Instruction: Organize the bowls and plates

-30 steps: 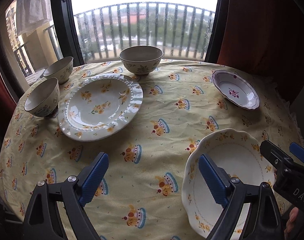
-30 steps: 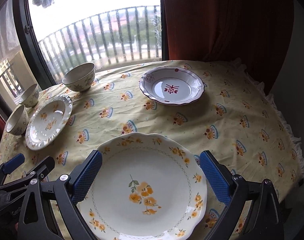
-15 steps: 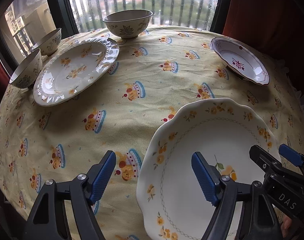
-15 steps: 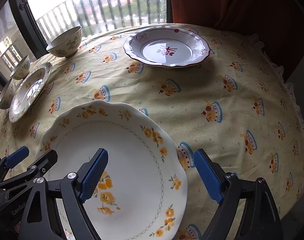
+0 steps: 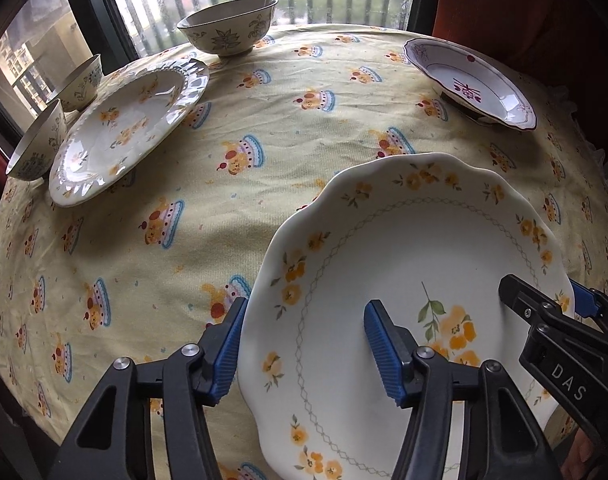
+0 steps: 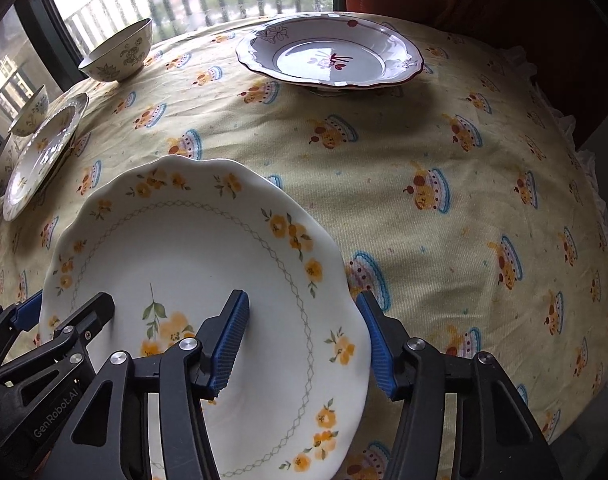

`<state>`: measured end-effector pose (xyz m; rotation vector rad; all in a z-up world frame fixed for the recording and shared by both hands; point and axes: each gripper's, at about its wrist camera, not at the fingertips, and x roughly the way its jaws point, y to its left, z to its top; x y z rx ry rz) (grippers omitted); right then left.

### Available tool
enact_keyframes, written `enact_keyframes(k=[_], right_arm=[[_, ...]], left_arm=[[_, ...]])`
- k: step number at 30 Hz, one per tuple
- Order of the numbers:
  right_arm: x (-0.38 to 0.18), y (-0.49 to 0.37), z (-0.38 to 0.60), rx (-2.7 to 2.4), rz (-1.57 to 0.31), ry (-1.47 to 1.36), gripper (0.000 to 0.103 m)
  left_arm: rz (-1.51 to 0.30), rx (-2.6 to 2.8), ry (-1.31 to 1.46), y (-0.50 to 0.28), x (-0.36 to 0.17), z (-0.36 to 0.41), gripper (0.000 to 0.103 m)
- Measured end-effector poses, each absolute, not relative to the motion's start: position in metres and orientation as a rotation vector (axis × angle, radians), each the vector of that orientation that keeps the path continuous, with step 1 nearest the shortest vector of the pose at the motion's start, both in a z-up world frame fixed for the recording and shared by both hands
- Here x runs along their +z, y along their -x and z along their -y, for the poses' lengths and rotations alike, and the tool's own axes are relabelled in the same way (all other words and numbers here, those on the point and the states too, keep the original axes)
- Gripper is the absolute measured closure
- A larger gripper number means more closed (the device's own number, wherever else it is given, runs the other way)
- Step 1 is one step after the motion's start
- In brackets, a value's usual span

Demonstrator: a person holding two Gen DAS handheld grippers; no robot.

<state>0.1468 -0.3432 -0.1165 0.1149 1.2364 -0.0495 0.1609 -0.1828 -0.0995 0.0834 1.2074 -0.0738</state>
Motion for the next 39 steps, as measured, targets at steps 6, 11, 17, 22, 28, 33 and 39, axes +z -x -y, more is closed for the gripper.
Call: enact_keyframes(k=[6, 11, 17, 22, 28, 33, 39], right_arm=[[-0.115, -0.151, 0.337, -0.066, -1.273, -0.099, 0.041], [-0.113, -0.150, 0.327, -0.080, -1.289, -0.100, 0.041], [-0.109, -0.151, 0.302, -0.062, -1.287, -0.067, 0.041], [-0.104, -0.152, 0.274, -0.063, -1.281, -0.053, 0.041], [-0.099, -0.151, 0.227, -0.066, -1.277, -0.042, 0.041], [-0.095, -0.150, 0.184, -0.101, -1.277, -0.042, 0.041], [-0.094, -0.146, 0.137, -0.132, -1.284, -0.051, 0.041]], left_arm=[[-1.234, -0.070, -0.080, -0.165, -0.099, 0.181, 0.043], [-1.245, -0.054, -0.062, -0.164, -0.098, 0.168, 0.043], [-1.237, -0.038, -0.040, -0.162, -0.094, 0.142, 0.043], [-1.244, -0.036, -0.034, -0.158, -0.090, 0.113, 0.043], [-1.242, -0.045, -0.023, -0.163, -0.088, 0.065, 0.043], [-1.232, -0.075, -0.030, -0.168, -0.085, 0.026, 0.040], [-1.231, -0.100, -0.030, -0.170, -0.085, -0.018, 0.040]])
